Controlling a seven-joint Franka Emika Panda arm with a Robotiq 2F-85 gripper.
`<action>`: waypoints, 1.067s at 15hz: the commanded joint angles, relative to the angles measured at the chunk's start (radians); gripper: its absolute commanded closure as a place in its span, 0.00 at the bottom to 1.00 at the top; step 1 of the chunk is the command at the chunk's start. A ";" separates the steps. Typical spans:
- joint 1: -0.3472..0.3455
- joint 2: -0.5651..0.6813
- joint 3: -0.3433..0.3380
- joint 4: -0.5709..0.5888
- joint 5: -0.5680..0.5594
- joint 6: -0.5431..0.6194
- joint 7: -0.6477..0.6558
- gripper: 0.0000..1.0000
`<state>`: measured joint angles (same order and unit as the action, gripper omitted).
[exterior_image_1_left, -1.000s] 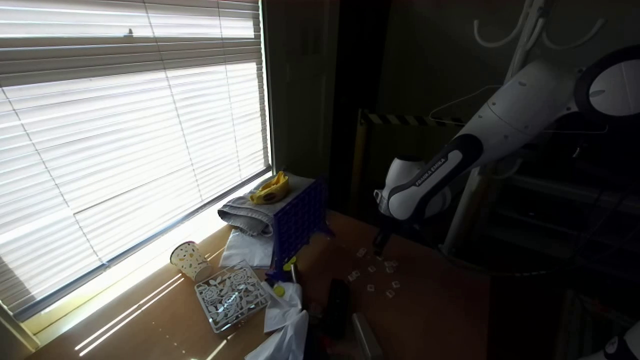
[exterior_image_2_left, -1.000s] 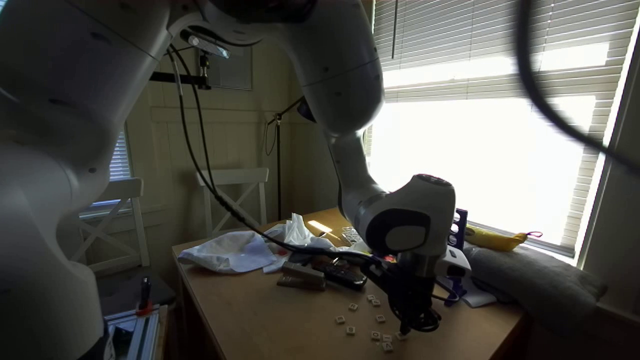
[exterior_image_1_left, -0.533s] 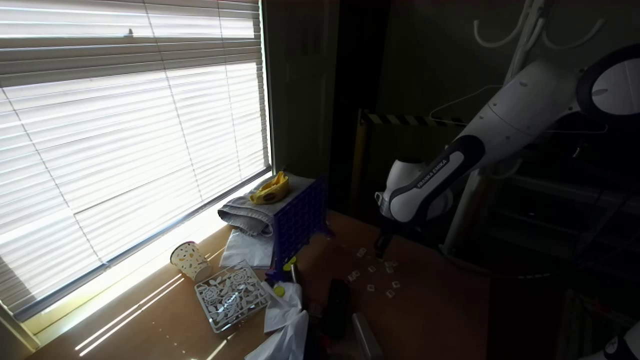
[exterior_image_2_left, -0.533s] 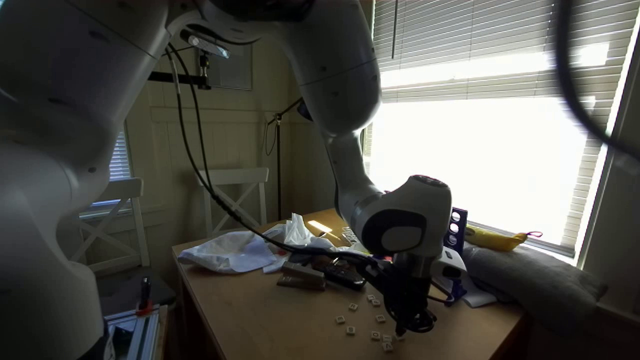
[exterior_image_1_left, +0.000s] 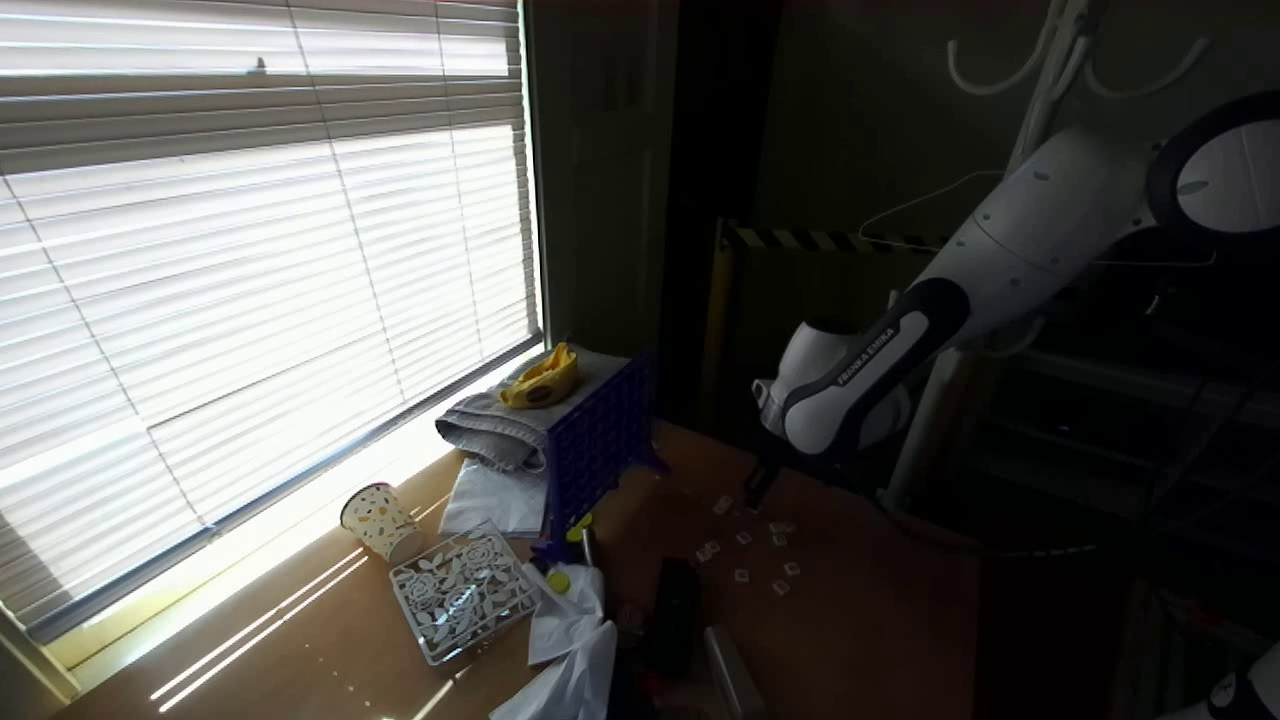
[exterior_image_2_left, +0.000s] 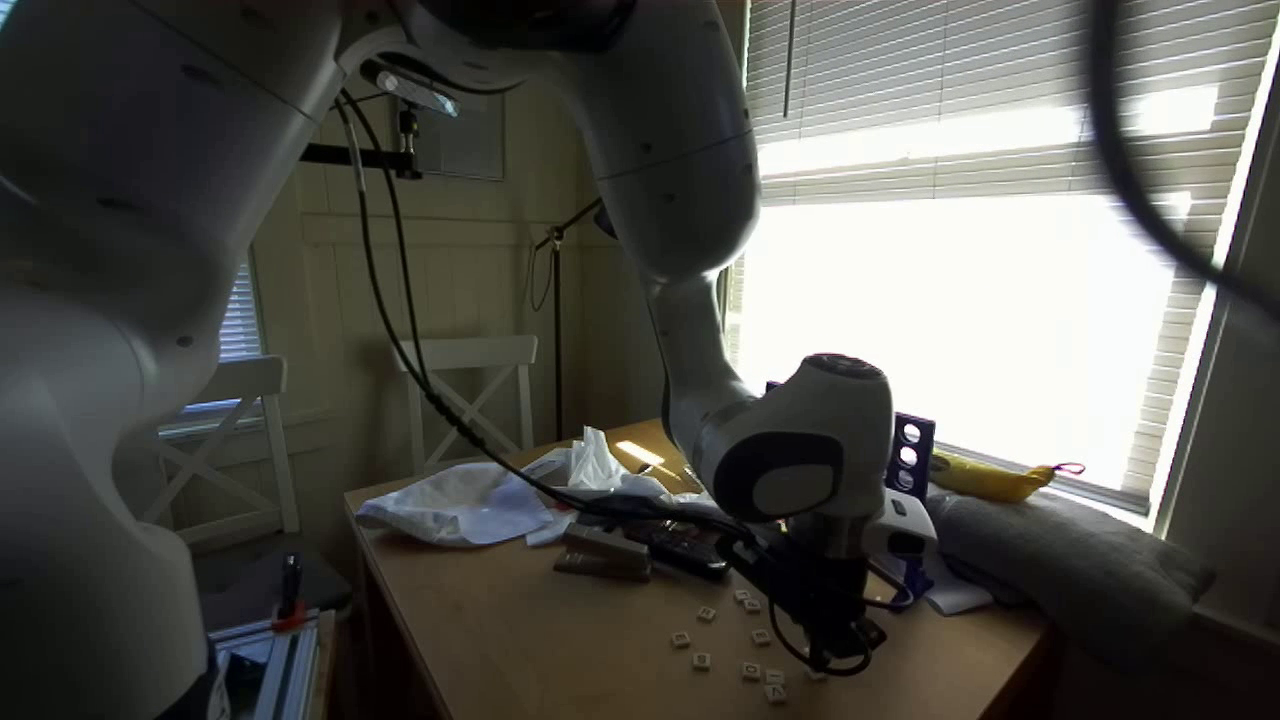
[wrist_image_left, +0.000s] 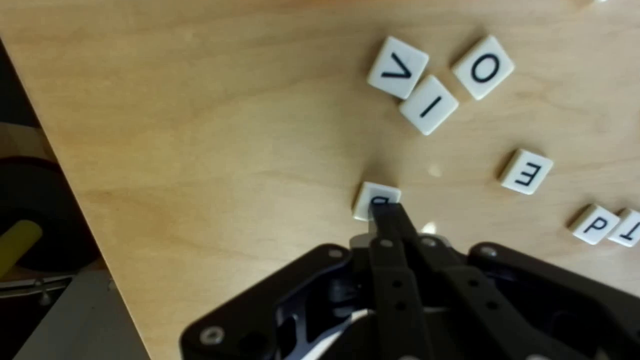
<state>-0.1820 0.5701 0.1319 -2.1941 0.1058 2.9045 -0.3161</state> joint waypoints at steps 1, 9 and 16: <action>-0.030 0.020 0.025 -0.014 -0.005 0.076 0.011 1.00; -0.068 0.038 0.047 -0.007 -0.026 0.128 0.009 1.00; -0.080 0.049 0.049 0.013 -0.050 0.129 -0.005 1.00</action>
<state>-0.2351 0.5965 0.1626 -2.1950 0.0923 3.0173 -0.3177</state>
